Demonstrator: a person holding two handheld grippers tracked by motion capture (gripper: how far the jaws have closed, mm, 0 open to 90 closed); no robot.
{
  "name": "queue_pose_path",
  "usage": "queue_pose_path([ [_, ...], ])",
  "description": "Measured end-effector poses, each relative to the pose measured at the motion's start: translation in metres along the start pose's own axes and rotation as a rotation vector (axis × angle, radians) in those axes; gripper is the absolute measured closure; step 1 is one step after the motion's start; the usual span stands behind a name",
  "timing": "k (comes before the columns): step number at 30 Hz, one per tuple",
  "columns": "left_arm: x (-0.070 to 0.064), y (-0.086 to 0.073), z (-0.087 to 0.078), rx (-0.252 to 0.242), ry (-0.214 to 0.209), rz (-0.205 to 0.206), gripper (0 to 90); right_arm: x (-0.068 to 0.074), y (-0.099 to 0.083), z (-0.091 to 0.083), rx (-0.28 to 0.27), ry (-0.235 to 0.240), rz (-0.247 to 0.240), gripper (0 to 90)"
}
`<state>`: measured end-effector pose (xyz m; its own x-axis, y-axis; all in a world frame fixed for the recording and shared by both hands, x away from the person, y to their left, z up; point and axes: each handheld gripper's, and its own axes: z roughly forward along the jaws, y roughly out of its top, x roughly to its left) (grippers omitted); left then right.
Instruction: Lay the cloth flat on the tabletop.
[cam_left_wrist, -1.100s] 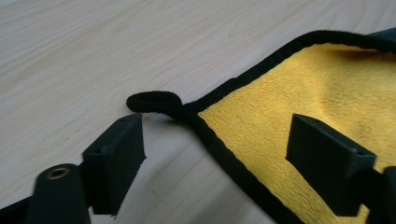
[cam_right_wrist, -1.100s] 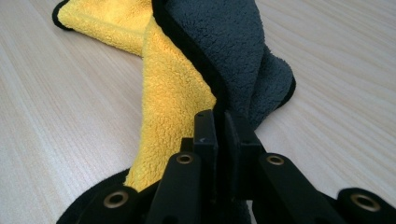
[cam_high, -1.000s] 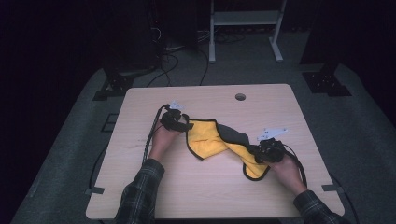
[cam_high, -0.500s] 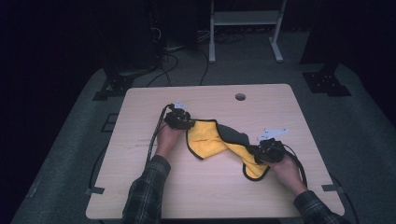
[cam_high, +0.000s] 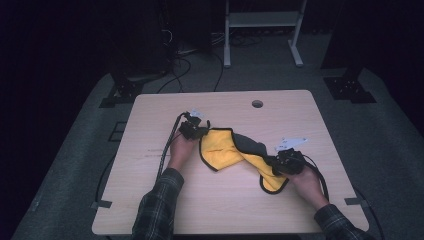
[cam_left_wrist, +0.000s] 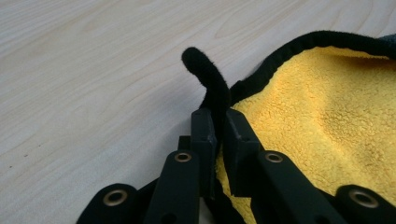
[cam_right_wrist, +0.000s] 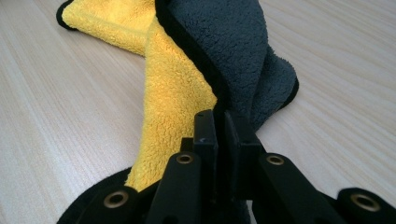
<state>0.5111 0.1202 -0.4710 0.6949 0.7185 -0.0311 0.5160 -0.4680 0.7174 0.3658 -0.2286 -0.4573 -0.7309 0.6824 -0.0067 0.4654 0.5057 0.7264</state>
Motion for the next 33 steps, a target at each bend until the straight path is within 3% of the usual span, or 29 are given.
queue_pose_path([
  [3, -0.002, -0.003, -0.004, -0.009, 0.001, 0.012, 84.1, 0.000, 0.000, -0.001, -0.006, -0.003, -0.004, 83.1],
  [10, 0.004, -0.018, -0.020, -0.065, -0.025, -0.032, 84.2, -0.003, 0.002, -0.009, -0.042, 0.002, 0.016, 83.3],
  [16, 0.007, -0.023, -0.047, -0.130, -0.041, -0.049, 84.3, -0.006, 0.010, -0.023, -0.092, -0.006, 0.029, 83.5],
  [22, 0.006, -0.020, -0.082, -0.187, -0.038, -0.023, 84.5, -0.014, 0.019, -0.035, -0.147, -0.019, 0.036, 83.6],
  [33, 0.008, -0.018, -0.133, -0.278, -0.028, -0.012, 84.5, -0.034, 0.035, -0.066, -0.262, -0.058, 0.074, 83.7],
])
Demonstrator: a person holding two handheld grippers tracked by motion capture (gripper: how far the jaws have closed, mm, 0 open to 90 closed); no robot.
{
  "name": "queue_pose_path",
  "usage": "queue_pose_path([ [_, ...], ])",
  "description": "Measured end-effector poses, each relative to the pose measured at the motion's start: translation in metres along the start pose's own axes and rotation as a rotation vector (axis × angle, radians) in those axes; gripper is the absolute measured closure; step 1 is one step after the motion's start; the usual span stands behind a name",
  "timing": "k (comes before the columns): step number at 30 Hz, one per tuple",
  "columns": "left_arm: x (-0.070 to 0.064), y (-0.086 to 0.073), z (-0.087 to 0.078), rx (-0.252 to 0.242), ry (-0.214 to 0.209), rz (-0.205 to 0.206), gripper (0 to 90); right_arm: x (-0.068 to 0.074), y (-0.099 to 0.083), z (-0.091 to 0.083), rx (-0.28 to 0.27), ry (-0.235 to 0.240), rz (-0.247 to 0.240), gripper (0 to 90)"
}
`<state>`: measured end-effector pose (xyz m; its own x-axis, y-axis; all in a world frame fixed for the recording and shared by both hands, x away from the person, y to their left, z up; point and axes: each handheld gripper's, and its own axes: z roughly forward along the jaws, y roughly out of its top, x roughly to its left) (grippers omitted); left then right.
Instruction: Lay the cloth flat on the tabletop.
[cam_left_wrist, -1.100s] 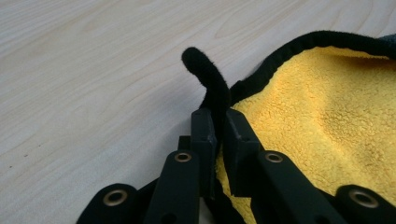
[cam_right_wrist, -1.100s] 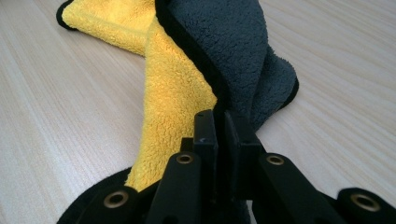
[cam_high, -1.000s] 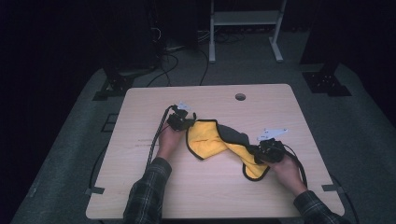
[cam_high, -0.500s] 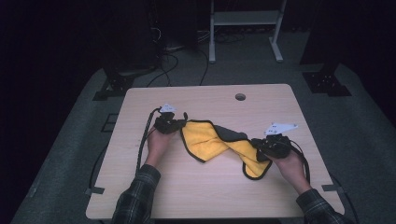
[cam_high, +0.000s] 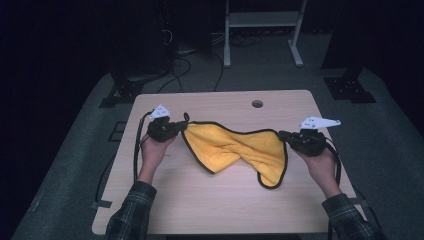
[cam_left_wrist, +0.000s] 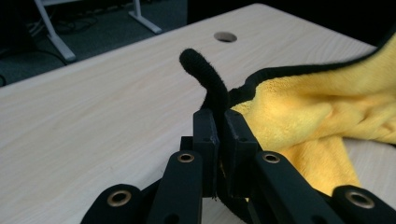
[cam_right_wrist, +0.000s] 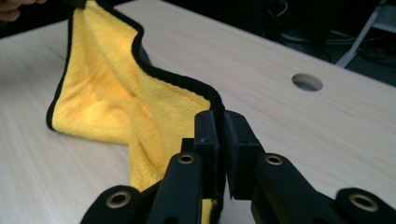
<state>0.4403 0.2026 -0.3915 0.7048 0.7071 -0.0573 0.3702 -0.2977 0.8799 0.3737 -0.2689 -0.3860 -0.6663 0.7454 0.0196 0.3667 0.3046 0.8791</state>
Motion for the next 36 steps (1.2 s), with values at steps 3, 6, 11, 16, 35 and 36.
queue_pose_path([
  [3, 0.002, 0.003, -0.009, -0.016, 0.005, 0.001, 84.5, -0.003, 0.005, -0.005, -0.023, -0.006, 0.010, 83.7],
  [6, 0.005, 0.006, -0.025, -0.066, -0.006, -0.035, 84.5, -0.006, 0.010, -0.010, -0.047, -0.012, 0.014, 83.8],
  [11, 0.003, 0.010, -0.042, -0.092, -0.014, -0.021, 84.5, -0.005, 0.024, -0.026, -0.104, -0.011, 0.007, 83.9],
  [16, -0.005, 0.027, -0.062, -0.142, 0.007, 0.023, 84.5, 0.000, 0.039, -0.033, -0.143, -0.020, -0.024, 84.0],
  [35, 0.013, 0.089, -0.062, -0.247, 0.089, 0.056, 84.9, -0.024, 0.108, -0.026, -0.209, -0.119, -0.069, 84.2],
  [36, 0.016, 0.092, -0.060, -0.247, 0.091, 0.056, 85.0, -0.026, 0.110, -0.024, -0.213, -0.119, -0.061, 84.2],
])
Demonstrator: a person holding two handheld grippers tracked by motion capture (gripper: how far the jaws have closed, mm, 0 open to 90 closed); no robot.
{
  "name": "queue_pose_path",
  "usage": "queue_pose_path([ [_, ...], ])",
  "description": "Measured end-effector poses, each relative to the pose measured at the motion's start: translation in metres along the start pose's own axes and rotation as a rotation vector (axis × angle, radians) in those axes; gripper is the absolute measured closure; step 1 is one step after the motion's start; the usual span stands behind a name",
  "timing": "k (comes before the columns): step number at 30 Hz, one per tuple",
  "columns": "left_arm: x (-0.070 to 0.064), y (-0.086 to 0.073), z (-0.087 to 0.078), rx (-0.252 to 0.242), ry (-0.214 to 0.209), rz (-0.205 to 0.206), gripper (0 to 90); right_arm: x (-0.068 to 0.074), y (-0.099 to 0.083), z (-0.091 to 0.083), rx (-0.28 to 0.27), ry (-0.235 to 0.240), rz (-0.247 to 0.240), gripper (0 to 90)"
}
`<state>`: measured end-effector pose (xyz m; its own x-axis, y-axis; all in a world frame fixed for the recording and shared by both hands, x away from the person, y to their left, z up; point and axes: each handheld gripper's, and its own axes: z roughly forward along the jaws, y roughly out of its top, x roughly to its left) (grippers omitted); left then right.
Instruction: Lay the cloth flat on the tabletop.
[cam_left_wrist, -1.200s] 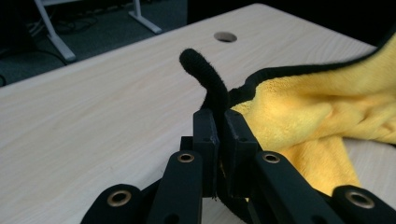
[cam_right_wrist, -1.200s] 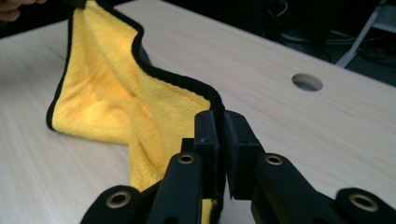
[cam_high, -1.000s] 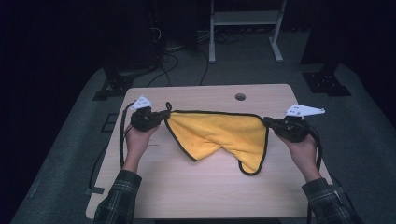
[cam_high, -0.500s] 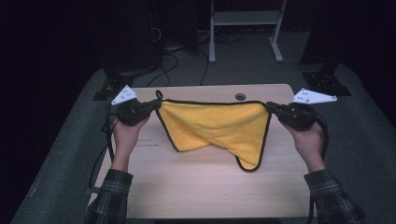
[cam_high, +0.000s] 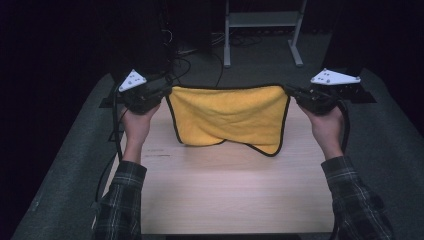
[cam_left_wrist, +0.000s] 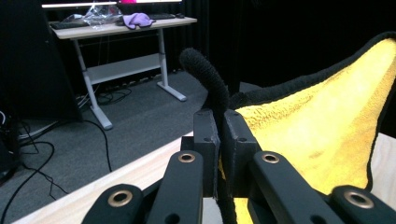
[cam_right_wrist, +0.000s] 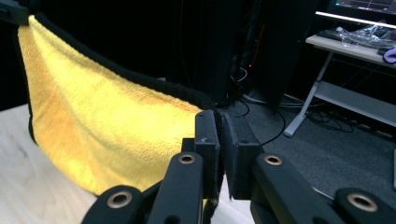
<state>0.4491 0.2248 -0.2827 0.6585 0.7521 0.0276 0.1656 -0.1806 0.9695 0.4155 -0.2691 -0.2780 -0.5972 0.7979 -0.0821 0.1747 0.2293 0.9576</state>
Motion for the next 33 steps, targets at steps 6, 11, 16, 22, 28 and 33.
queue_pose_path([
  [6, 0.011, 0.021, 0.016, -0.026, 0.030, 0.009, 85.0, -0.012, 0.012, 0.011, -0.044, -0.040, 0.012, 84.3],
  [11, 0.011, 0.033, 0.016, -0.062, 0.043, 0.022, 85.0, -0.016, 0.019, 0.013, -0.079, -0.058, 0.011, 84.3],
  [16, 0.002, 0.023, 0.013, -0.050, 0.005, 0.027, 85.0, -0.017, 0.010, 0.012, -0.076, -0.046, 0.015, 84.3],
  [22, -0.009, -0.007, 0.008, -0.008, -0.043, -0.006, 85.0, -0.015, -0.017, 0.014, -0.025, -0.012, 0.046, 84.2],
  [28, -0.017, -0.024, -0.001, 0.017, -0.071, -0.014, 84.9, -0.008, -0.033, 0.011, 0.021, 0.032, 0.049, 84.2],
  [33, -0.027, -0.046, -0.018, 0.030, -0.106, -0.038, 84.9, 0.001, -0.045, 0.001, 0.027, 0.064, 0.048, 84.2],
])
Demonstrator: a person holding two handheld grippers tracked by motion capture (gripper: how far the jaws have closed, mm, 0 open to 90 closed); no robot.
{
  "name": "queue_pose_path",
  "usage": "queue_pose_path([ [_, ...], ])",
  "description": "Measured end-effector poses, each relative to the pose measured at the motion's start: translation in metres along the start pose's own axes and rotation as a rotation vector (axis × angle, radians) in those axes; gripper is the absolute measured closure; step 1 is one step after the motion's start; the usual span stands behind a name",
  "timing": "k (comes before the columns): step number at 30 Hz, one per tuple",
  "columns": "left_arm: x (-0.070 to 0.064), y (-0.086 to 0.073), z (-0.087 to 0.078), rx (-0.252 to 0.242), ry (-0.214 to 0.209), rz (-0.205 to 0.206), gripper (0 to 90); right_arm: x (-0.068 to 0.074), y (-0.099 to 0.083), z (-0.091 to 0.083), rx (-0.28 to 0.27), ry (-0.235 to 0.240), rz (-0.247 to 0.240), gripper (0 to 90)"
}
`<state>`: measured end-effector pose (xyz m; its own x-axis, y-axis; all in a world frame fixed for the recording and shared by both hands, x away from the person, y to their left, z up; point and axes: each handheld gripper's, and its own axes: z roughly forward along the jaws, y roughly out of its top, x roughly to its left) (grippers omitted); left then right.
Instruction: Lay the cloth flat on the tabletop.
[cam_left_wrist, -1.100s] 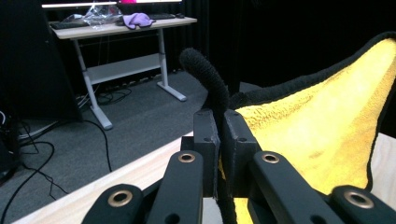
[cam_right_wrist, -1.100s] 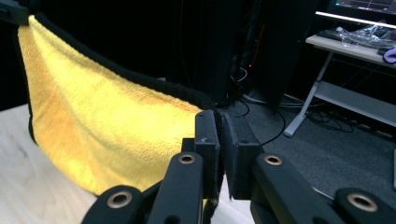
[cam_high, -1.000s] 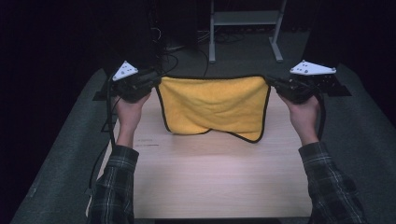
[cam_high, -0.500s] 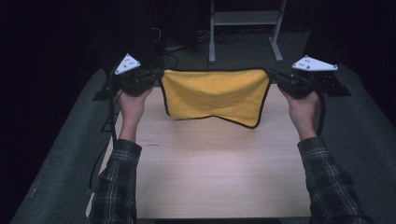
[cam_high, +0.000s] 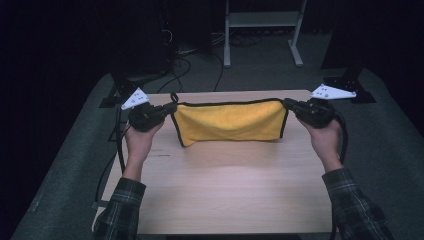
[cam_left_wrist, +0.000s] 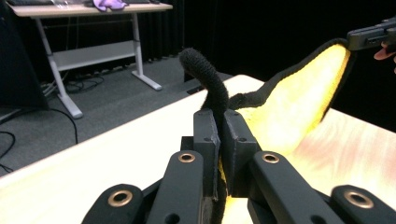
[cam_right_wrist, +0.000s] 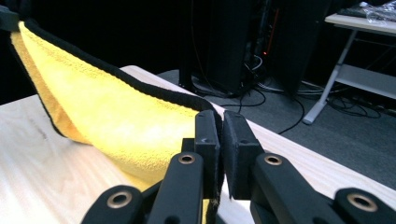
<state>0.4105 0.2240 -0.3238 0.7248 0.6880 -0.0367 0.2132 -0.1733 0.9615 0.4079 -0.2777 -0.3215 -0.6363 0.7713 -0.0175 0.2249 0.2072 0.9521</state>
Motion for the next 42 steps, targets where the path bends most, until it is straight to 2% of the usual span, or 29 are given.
queue_pose_path([
  [7, -0.008, -0.022, -0.009, 0.021, -0.042, -0.041, 84.9, 0.009, -0.023, -0.012, 0.040, 0.035, 0.004, 84.1],
  [9, -0.011, -0.031, -0.010, 0.041, -0.053, -0.050, 84.9, 0.014, -0.037, -0.016, 0.063, 0.055, 0.011, 84.2],
  [12, -0.016, -0.044, -0.011, 0.066, -0.067, -0.064, 84.8, 0.017, -0.046, -0.018, 0.078, 0.064, 0.014, 84.1],
  [14, -0.020, -0.057, -0.012, 0.086, -0.091, -0.088, 84.8, 0.023, -0.061, -0.019, 0.122, 0.081, 0.016, 84.1],
  [15, -0.020, -0.057, -0.012, 0.086, -0.091, -0.088, 84.8, 0.023, -0.061, -0.019, 0.122, 0.081, 0.016, 84.1],
  [17, -0.022, -0.065, -0.012, 0.115, -0.093, -0.094, 84.8, 0.028, -0.078, -0.020, 0.169, 0.098, 0.017, 84.2],
  [18, -0.023, -0.069, -0.013, 0.129, -0.094, -0.095, 84.8, 0.028, -0.078, -0.020, 0.169, 0.098, 0.017, 84.2],
  [19, -0.024, -0.077, -0.014, 0.146, -0.098, -0.110, 84.8, 0.030, -0.087, -0.020, 0.197, 0.109, 0.021, 84.1],
  [22, -0.026, -0.084, -0.015, 0.161, -0.105, -0.120, 84.7, 0.032, -0.096, -0.020, 0.218, 0.120, 0.032, 84.1],
  [23, -0.026, -0.087, -0.015, 0.170, -0.107, -0.122, 84.7, 0.034, -0.103, -0.020, 0.245, 0.126, 0.035, 84.1],
  [28, -0.031, -0.101, -0.017, 0.208, -0.124, -0.136, 84.6, 0.039, -0.113, -0.021, 0.281, 0.147, 0.039, 84.1],
  [29, -0.033, -0.106, -0.018, 0.228, -0.128, -0.142, 84.6, 0.041, -0.117, -0.022, 0.303, 0.152, 0.035, 84.1],
  [34, -0.037, -0.116, -0.025, 0.257, -0.148, -0.158, 84.7, 0.046, -0.125, -0.026, 0.330, 0.172, 0.041, 84.1],
  [42, -0.056, -0.135, -0.048, 0.285, -0.183, -0.189, 84.6, 0.065, -0.136, -0.049, 0.346, 0.225, 0.024, 84.1],
])
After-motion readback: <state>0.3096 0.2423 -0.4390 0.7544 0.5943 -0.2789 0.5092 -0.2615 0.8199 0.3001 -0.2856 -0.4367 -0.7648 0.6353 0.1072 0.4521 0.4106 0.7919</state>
